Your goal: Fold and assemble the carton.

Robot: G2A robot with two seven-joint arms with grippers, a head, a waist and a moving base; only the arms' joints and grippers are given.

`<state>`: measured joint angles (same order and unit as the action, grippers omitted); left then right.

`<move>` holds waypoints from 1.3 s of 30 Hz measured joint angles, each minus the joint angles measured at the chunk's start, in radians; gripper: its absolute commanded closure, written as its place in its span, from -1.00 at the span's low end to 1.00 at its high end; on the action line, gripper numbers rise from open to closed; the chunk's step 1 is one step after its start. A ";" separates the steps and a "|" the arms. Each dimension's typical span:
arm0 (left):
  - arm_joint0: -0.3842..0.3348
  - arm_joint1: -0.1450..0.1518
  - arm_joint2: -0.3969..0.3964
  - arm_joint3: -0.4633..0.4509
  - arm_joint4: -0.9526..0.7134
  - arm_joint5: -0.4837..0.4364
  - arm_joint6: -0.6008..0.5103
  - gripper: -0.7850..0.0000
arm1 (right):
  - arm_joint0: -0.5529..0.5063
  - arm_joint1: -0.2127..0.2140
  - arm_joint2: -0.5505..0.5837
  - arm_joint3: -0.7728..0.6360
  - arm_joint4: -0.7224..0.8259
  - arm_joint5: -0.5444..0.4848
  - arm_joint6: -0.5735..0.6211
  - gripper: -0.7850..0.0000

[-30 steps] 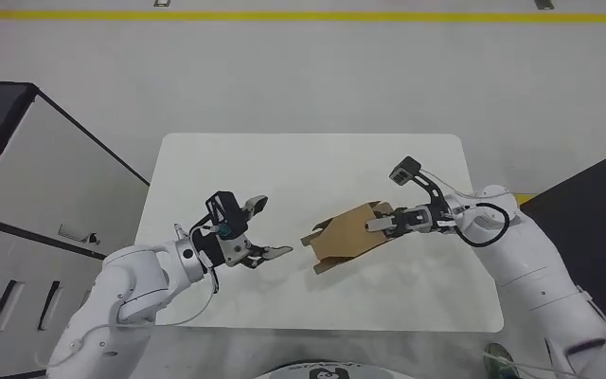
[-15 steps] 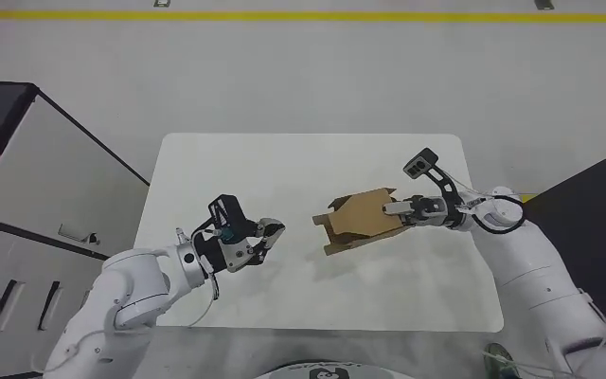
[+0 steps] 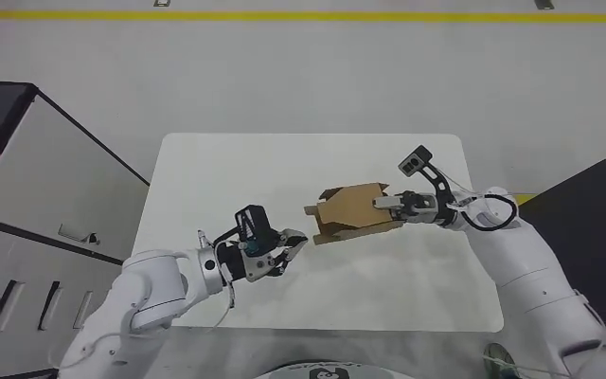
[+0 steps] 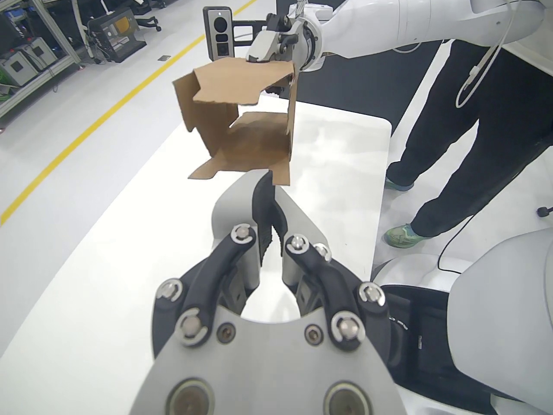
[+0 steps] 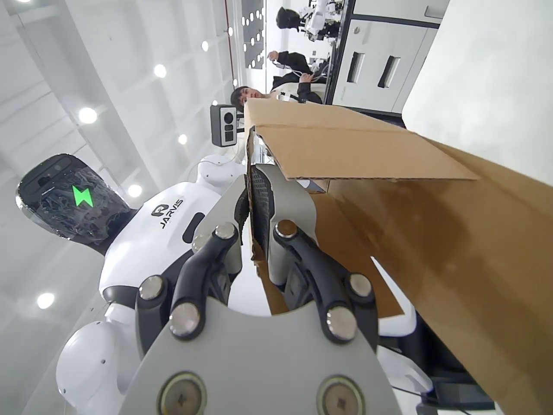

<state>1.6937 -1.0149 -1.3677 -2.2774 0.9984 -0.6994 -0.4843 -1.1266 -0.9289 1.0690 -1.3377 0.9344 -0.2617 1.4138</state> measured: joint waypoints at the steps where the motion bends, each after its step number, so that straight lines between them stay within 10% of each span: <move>1: -0.011 -0.001 0.008 0.002 0.002 0.008 0.004 1.00 | 0.000 -0.002 -0.002 -0.005 -0.007 0.002 -0.002 1.00; 39: -0.104 0.001 0.159 0.039 0.026 0.028 -0.002 1.00 | 0.028 -0.056 -0.041 0.032 -0.039 0.090 -0.045 1.00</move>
<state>1.5901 -1.0137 -1.2088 -2.2389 1.0244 -0.6712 -0.4865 -1.0982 -0.9847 1.0279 -1.3054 0.8949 -0.1715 1.3689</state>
